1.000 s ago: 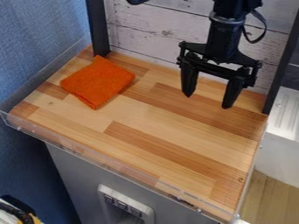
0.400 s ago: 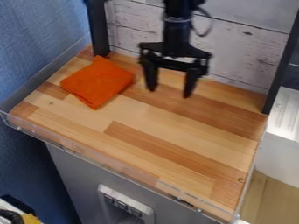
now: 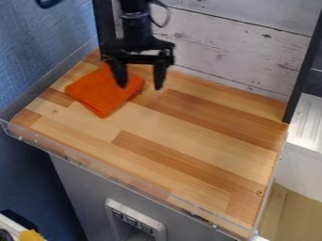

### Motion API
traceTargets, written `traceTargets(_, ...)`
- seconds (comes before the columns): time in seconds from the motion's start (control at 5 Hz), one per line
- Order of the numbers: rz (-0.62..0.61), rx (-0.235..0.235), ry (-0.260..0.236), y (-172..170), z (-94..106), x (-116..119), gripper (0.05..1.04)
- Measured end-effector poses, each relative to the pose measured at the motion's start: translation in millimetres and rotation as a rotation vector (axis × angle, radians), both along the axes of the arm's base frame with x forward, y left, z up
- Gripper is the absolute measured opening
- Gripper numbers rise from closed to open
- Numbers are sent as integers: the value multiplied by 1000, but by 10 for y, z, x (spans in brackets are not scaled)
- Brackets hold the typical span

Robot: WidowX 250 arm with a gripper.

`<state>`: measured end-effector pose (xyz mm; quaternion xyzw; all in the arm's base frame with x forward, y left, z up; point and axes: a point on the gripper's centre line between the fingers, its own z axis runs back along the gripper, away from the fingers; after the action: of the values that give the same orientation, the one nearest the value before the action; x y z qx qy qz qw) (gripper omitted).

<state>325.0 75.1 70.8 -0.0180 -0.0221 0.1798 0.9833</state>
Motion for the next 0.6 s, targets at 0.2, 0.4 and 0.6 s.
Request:
traceTargets(0.2, 54, 3, 2, 251, -66, -38, 998)
traceTargets(0.4, 97, 18, -11, 440, -23, 37, 999)
traceTargets(0.6, 127, 29, 6, 591, -3, 71, 998)
